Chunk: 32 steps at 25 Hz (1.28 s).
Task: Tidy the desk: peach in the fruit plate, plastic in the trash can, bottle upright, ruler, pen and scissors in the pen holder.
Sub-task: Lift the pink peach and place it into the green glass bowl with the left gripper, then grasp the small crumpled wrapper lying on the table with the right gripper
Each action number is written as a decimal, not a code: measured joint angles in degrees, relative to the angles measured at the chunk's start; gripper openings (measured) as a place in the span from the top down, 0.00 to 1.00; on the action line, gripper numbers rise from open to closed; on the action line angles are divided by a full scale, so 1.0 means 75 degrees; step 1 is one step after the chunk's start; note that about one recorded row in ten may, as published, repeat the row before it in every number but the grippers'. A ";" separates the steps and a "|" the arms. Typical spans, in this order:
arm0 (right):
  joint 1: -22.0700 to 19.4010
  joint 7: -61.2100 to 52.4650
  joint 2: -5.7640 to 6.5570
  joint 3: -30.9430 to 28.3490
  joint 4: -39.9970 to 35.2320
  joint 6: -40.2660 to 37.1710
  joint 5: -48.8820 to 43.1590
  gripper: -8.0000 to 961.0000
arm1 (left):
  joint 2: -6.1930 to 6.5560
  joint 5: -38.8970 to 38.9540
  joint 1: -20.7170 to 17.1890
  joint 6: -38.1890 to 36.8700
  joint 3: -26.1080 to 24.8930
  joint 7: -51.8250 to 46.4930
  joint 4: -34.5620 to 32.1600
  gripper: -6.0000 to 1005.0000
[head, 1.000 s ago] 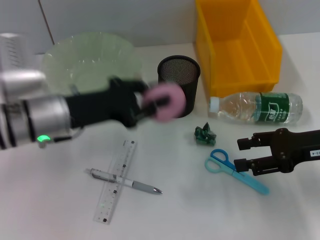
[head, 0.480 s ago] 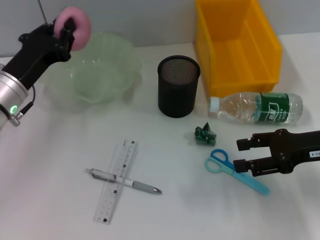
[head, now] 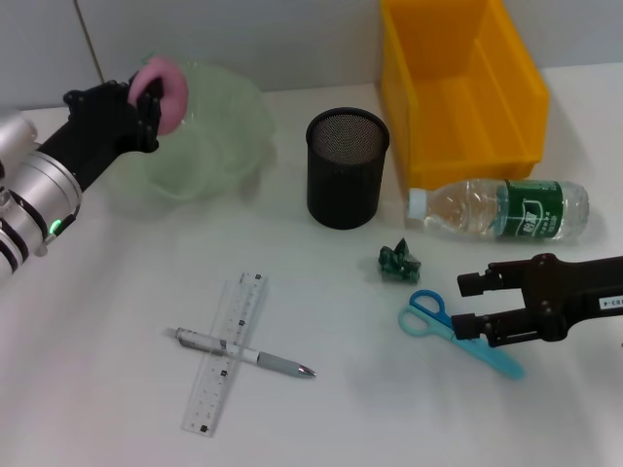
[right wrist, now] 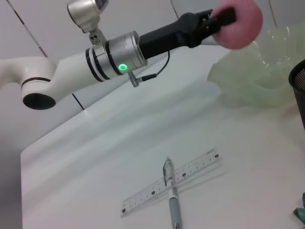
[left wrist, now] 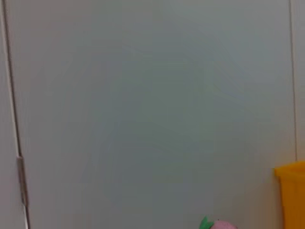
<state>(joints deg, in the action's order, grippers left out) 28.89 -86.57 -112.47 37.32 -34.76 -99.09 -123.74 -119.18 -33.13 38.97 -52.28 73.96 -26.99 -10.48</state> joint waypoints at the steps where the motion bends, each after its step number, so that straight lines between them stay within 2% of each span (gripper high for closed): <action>1: 0.0000 0.0000 0.0000 0.0000 0.0000 0.0000 0.0000 0.20 | 0.0000 0.0000 0.0000 0.0000 0.0000 0.0000 0.0000 0.84; 2: 0.0001 0.0008 -0.0010 0.0010 -0.0002 0.0002 -0.0001 0.20 | 0.0000 0.0005 0.0009 0.0038 0.0037 0.0026 -0.0002 0.85; 7: 0.0003 0.0015 -0.0032 0.0017 -0.0007 0.0005 -0.0004 0.20 | 0.0000 0.0062 0.0017 0.0042 0.0043 0.0054 -0.0013 0.69; 18: -0.0014 0.0020 -0.0053 0.0017 -0.0007 -0.0001 -0.0013 0.20 | 0.0000 0.0050 0.0019 0.0043 0.0041 0.0027 -0.0079 0.46; 24: -0.0020 0.0023 -0.0053 0.0017 -0.0007 -0.0006 -0.0013 0.20 | 0.0000 0.0080 0.0007 0.0001 0.0040 -0.0011 -0.0132 0.27; 28: -0.0017 0.0024 -0.0051 0.0003 -0.0007 -0.0005 -0.0013 0.20 | 0.0004 0.0034 -0.0051 -0.0159 0.0061 -0.0359 -0.0217 0.27; 30: -0.0013 0.0024 -0.0050 -0.0014 -0.0006 -0.0002 -0.0013 0.20 | 0.0094 -0.0203 -0.0272 -0.0531 0.0458 -0.1477 -0.0554 0.27; 32: -0.0013 0.0023 -0.0049 -0.0016 -0.0007 -0.0001 -0.0013 0.20 | 0.0123 -0.0316 -0.0371 -0.0627 0.0593 -0.1825 -0.0722 0.27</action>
<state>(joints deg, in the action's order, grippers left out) 28.80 -86.39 -112.84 37.20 -34.80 -99.10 -123.84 -118.26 -35.50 36.19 -56.98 78.40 -40.68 -15.89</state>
